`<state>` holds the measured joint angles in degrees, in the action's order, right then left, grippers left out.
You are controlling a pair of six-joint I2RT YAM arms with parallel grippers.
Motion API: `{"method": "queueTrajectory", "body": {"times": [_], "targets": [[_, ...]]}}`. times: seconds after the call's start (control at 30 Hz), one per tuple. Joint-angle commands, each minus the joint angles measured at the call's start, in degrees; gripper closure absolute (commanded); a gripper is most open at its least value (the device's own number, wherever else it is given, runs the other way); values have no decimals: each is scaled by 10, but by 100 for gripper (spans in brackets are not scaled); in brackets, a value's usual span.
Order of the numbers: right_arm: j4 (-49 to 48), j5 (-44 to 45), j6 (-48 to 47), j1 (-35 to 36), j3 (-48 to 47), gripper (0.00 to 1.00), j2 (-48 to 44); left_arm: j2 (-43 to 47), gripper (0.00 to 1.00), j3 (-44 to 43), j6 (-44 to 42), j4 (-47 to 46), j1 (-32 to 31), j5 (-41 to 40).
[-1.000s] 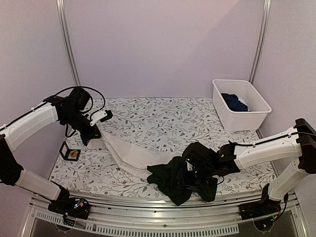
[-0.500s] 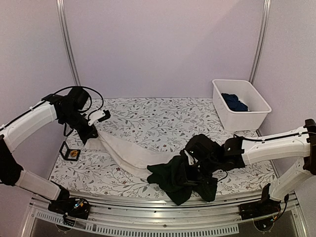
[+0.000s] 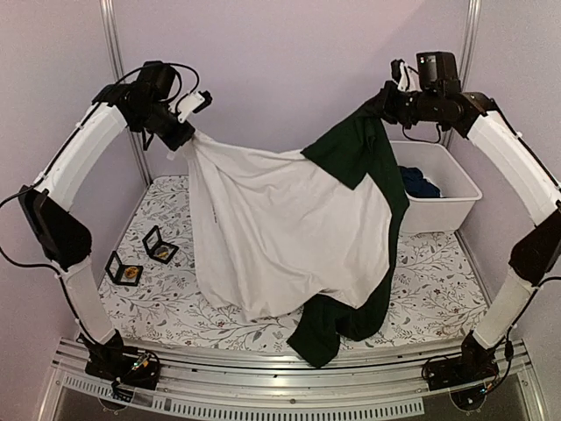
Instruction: Pin the brooch onto the clothing
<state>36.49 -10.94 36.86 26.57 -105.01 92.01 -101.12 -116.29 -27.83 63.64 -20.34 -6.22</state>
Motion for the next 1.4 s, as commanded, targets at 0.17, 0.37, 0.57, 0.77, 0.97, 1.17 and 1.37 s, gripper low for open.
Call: {"method": "queueTrajectory", "body": {"times": [0.17, 0.37, 0.57, 0.77, 0.97, 1.17, 1.37], "targets": [[-297, 22, -164, -91, -334, 100, 115, -47, 100, -227, -54, -307, -3, -183], [-252, 2, -221, -91, -235, 100, 25, 8, 100, -51, -121, -359, -3, -187], [-164, -34, -195, -64, 82, 100, -114, 93, 100, 149, -112, -274, -10, -125], [-61, -60, -62, 22, 417, 100, -280, 197, 100, 462, -108, -196, -49, -19], [-92, -101, 137, 132, 648, 100, -344, 217, 100, 623, -87, -184, -92, 15], [-53, -139, 165, 189, 656, 100, -268, 231, 100, 666, -107, -143, -94, 29], [26, -156, 133, 195, 593, 100, -250, 269, 100, 685, -135, -108, -97, 42]]}}
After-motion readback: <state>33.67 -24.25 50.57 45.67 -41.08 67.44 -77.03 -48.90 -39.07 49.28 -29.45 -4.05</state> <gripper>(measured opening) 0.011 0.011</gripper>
